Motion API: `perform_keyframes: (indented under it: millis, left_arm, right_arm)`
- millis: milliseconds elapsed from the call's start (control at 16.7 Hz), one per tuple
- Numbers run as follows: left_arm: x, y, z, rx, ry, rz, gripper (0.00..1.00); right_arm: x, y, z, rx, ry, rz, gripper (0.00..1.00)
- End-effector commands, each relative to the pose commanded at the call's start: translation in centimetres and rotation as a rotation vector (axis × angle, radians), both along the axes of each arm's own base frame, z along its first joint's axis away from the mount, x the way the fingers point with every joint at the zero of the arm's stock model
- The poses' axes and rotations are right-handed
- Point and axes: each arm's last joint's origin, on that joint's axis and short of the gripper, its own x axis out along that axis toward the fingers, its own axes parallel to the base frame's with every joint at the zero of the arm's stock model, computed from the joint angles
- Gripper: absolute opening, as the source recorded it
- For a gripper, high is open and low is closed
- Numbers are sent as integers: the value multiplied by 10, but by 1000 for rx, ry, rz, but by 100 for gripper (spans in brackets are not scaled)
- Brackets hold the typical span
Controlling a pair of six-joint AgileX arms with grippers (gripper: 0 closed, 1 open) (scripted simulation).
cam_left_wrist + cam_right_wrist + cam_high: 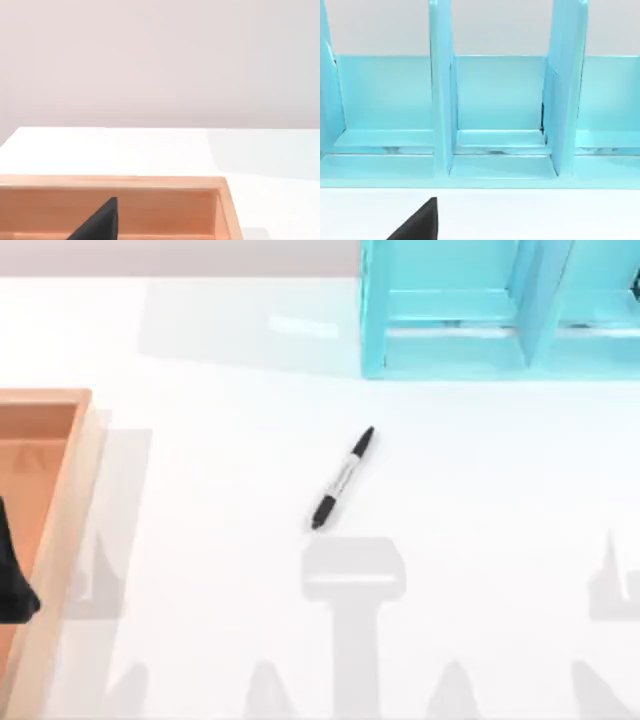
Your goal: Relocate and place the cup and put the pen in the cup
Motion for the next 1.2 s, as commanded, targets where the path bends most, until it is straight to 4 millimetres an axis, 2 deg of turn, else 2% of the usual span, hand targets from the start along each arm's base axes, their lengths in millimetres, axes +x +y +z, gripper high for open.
perform_keyframes:
  millis: [180,300,480,660,780,960,1200]
  left_arm:
    - [0,0,2,2,10,0,100]
    - [0,1,11,12,60,5,100]
    - [5,3,35,35,207,22,100]
    - [22,8,66,56,425,43,100]
    - [42,13,84,65,598,52,100]
    - [85,24,103,68,872,55,100]
    - [148,42,106,56,1206,37,100]
  right_arm:
    - [0,0,0,0,0,0,100]
    - [0,0,0,0,0,0,100]
    - [0,0,0,0,0,0,100]
    - [0,0,0,0,0,0,100]
    - [0,0,0,0,0,0,100]
    - [0,0,0,0,0,0,100]
    - [0,0,0,0,0,0,100]
